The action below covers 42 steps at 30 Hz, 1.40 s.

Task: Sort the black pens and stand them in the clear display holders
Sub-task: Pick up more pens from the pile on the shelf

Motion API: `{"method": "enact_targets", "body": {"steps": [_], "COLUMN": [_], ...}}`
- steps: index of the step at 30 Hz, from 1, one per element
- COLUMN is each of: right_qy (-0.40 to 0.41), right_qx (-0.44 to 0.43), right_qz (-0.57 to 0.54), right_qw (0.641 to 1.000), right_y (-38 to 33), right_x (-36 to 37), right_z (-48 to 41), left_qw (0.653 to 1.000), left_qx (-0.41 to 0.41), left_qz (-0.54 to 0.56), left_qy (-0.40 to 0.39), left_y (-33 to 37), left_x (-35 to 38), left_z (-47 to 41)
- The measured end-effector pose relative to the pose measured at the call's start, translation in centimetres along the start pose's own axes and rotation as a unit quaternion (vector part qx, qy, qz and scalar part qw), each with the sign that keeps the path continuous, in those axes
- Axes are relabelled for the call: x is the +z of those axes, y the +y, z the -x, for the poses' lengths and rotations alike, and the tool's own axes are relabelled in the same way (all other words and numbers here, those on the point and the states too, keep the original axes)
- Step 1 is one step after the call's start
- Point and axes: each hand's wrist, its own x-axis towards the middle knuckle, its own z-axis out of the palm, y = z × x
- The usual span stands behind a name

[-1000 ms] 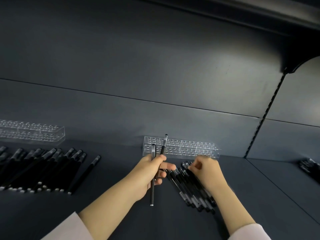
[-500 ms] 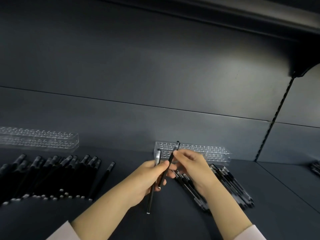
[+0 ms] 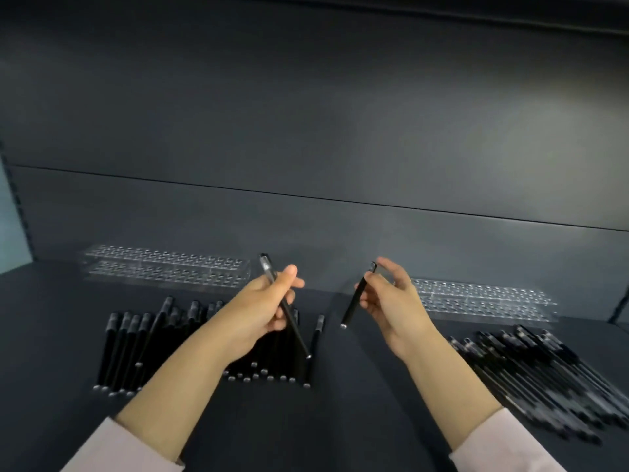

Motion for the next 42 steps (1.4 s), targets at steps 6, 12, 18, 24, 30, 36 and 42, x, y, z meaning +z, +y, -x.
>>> {"method": "enact_targets", "body": {"steps": [6,12,18,24,30,36,42], "right_qy": [-0.071,-0.112,-0.13,-0.132,-0.124,-0.126,-0.101], "right_qx": [-0.042,-0.091,-0.072,-0.067,-0.084,-0.122,-0.164], "right_qz": [0.208,0.415,0.442,0.45,0.465,0.503,0.543], "right_qw": [0.975,0.898,0.885,0.88,0.873,0.846,0.817], "right_y": [2.4,4.5,5.5,5.6,5.9,5.2,1.0], "right_x": [4.8,6.3,7.0,6.2,6.0,5.8,1.7], "right_z": [0.5,0.9,1.4,1.7,1.7,1.8,2.2], "left_qw": [0.986,0.901,0.837,0.812,0.763,0.785,0.774], "left_qx": [0.042,0.104,0.097,0.103,0.081,0.039,0.095], "left_qz": [-0.15,-0.411,-0.535,-0.574,-0.64,-0.614,-0.625], "left_qy": [0.052,0.086,0.064,-0.001,-0.039,-0.076,-0.035], "left_y": [-0.1,-0.8,-2.3,-2.8,-2.7,-2.4,-0.5], "left_x": [-7.0,-9.6,-8.5,-8.5,-8.4,-8.8,-5.8], "left_z": [-1.0,-2.5,-3.4,-2.7,-2.7,-2.4,-1.5]}}
